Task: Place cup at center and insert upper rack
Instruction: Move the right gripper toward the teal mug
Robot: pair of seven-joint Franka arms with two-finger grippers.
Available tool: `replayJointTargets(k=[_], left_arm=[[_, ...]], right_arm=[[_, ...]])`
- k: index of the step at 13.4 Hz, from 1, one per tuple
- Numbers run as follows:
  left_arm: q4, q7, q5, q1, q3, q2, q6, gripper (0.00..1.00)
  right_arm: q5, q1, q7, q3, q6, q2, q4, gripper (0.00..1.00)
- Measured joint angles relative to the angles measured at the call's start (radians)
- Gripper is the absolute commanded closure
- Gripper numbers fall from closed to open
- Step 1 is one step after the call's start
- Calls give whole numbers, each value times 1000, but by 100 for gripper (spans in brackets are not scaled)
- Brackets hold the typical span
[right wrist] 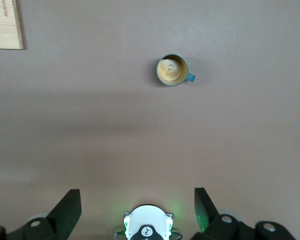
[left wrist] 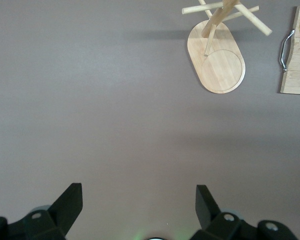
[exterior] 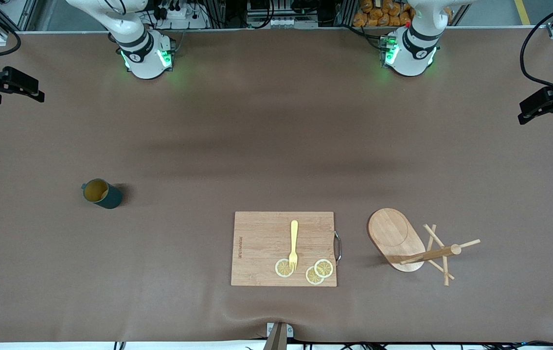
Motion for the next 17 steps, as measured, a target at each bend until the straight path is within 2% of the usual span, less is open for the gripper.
replayJointTargets(k=[7, 10, 17], left_arm=[[12, 0, -21, -3, -7, -1, 0, 0], [15, 0, -27, -4, -19, -1, 0, 0], [16, -24, -43, -6, -26, -2, -1, 0]], right_arm=[[0, 2, 0, 0, 7, 1, 4, 0], [1, 3, 0, 0, 67, 20, 3, 0], [1, 9, 0, 0, 338, 238, -39, 0]])
